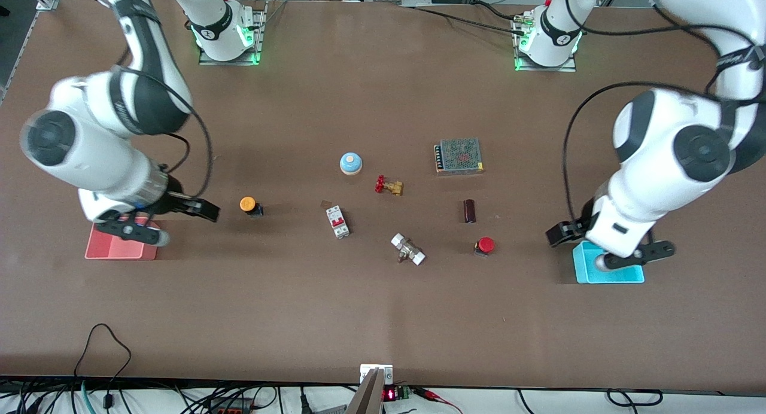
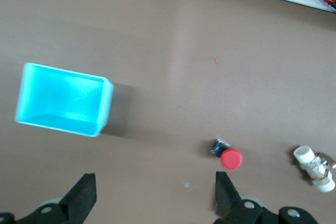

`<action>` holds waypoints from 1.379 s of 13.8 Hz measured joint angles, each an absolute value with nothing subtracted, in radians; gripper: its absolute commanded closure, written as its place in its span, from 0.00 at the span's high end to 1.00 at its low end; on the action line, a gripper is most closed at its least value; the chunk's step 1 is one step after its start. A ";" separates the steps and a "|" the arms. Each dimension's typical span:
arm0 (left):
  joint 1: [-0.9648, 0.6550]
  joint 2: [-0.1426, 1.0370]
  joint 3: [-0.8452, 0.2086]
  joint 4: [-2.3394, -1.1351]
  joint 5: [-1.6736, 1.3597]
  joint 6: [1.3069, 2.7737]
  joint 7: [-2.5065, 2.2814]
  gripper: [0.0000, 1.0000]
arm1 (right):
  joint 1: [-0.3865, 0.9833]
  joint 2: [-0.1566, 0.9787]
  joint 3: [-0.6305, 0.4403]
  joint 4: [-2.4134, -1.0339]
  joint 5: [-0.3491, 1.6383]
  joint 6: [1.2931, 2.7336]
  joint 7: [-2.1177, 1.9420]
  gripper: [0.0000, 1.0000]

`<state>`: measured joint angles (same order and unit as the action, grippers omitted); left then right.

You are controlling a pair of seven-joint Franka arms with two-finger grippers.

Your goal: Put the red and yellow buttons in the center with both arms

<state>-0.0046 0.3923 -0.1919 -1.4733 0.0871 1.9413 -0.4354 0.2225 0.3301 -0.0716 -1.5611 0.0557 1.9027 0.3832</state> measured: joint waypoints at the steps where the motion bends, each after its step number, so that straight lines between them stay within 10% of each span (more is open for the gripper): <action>1: 0.011 0.360 -0.192 -1.477 0.087 1.913 -0.403 1.00 | 0.222 0.319 -0.099 -1.520 0.055 1.842 0.349 1.00; 8: 0.086 0.195 -0.192 -1.498 0.087 1.759 -0.182 1.00 | 0.210 0.275 -0.318 -1.397 0.054 1.624 -0.021 1.00; 19: 0.165 0.113 -0.193 -1.527 0.083 1.737 -0.054 1.00 | 0.230 0.175 -0.323 -1.457 0.054 1.537 -0.030 1.00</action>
